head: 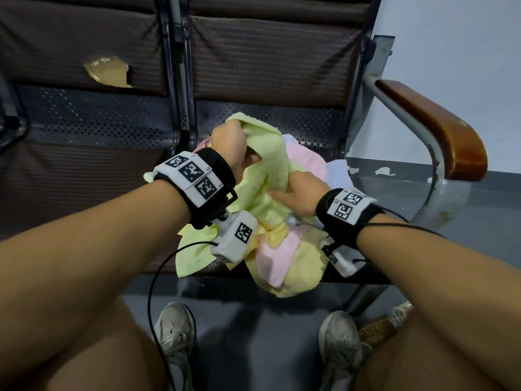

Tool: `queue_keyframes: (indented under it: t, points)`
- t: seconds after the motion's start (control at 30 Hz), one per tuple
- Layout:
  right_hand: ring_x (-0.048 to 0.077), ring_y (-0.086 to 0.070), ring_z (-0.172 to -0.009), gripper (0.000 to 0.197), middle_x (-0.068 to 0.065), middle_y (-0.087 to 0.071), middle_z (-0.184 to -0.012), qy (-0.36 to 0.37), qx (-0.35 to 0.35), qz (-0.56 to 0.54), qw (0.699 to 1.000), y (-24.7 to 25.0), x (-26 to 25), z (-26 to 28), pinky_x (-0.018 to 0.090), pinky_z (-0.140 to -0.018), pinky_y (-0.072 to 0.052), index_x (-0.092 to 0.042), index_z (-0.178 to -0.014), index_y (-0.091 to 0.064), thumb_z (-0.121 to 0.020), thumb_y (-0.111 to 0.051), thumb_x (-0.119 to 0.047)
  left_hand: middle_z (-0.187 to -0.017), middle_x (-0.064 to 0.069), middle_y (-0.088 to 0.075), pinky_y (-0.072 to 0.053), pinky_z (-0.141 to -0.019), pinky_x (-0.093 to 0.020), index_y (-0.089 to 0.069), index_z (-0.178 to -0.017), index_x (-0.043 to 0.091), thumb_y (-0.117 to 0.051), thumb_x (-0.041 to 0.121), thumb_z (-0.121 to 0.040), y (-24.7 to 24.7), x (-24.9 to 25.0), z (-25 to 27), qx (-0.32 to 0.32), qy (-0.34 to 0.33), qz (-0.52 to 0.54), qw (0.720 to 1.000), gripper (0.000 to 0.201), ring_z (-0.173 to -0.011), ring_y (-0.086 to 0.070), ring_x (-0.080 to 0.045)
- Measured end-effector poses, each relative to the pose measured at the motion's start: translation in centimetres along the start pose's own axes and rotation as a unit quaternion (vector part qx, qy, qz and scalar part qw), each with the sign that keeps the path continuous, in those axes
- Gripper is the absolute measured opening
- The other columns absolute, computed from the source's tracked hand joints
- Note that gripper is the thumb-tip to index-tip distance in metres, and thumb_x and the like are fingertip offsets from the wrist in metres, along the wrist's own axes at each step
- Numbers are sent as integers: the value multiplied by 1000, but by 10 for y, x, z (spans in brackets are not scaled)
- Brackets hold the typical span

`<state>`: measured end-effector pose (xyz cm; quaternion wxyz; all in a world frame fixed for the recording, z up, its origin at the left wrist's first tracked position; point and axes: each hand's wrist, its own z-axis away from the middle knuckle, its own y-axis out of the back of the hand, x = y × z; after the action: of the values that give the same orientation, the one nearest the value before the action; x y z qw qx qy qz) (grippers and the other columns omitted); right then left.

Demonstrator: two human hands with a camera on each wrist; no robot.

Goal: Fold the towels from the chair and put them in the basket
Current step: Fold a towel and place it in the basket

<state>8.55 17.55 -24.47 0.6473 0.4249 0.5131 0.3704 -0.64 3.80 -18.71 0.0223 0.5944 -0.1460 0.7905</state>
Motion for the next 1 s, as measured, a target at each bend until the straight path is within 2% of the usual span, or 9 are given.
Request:
queue_keyframes:
  t: [0.07, 0.13, 0.23, 0.37, 0.53, 0.63, 0.73, 0.87, 1.0]
  points:
    - [27, -58, -81, 35, 9, -63, -81, -21, 66, -71, 995, 9, 4, -4, 34, -71, -44, -10, -81, -64, -100, -47, -34, -109, -10, -60, -61, -78, -40, -53, -129, 5, -42, 19, -102, 5, 2, -6, 8, -22, -33, 999, 33, -93, -66, -26]
    - [24, -48, -67, 40, 4, -50, -64, -34, 152, -159, 975, 23, 9, -4, 32, -65, -36, -14, -62, -51, -100, -47, -26, -102, -8, -62, -62, -67, -33, -48, -137, 1, -39, 13, -102, 14, 1, -13, 32, -28, -41, 998, 38, -79, -70, -19]
    - [20, -52, -68, 28, 11, -61, -72, -26, 222, -230, 947, 39, 12, 1, 38, -66, -43, -5, -83, -66, -98, -48, -20, -100, -11, -64, -59, -51, -29, -46, -138, 9, -35, 0, -99, 27, -3, -15, 56, -16, -33, 998, 41, -56, -70, -19]
    - [20, -56, -71, 29, 4, -62, -74, -13, 278, -240, 930, 48, 16, 4, 35, -65, -44, -10, -77, -62, -97, -52, -29, -82, -15, -72, -54, -46, -21, -71, -94, 6, -63, 2, -93, 32, -3, -13, 25, -55, -103, 993, 9, -50, -70, -15]
    - [18, -53, -63, 28, -1, -57, -64, 28, 193, -116, 974, 45, 37, 11, 32, -59, -40, -20, -71, -63, -89, -66, -41, -73, -16, -70, -56, -47, -26, -67, -86, 6, -55, 11, -96, 36, -1, -18, 47, -74, -106, 990, 16, -52, -71, -23]
    - [23, -51, -65, 35, 3, -52, -61, 13, 67, 33, 997, 32, 45, 12, 30, -53, -33, -12, -72, -64, -93, -61, -41, -77, -19, -68, -53, -43, -26, -66, -101, 1, -43, 15, -96, 38, -1, -22, 61, -40, -69, 995, 27, -51, -70, -27]
    - [24, -52, -70, 43, 1, -51, -64, -53, 29, 46, 997, 29, 52, 10, 29, -55, -34, -18, -63, -54, -97, -51, -43, -79, -17, -68, -52, -44, -24, -57, -118, 0, -34, 16, -98, 39, -5, -25, 71, -20, -77, 994, 35, -53, -71, -27]
    - [32, -61, -80, 29, 4, -59, -73, -95, 77, 43, 992, 38, 52, 11, 34, -68, -45, -20, -74, -60, -95, -48, -35, -94, -16, -69, -50, -43, -24, -59, -125, 11, -34, 9, -101, 49, -9, -33, 90, 5, -95, 991, 35, -63, -70, -29]
    - [25, -64, -105, 31, 1, -74, -108, -38, 187, -39, 981, 44, 49, 14, 35, -94, -51, -22, -106, -76, -88, -53, -12, -81, -19, -70, -51, -40, -22, -69, -90, 5, -68, 0, -88, 58, -18, -35, 51, -2, -171, 984, 6, -46, -69, -21]
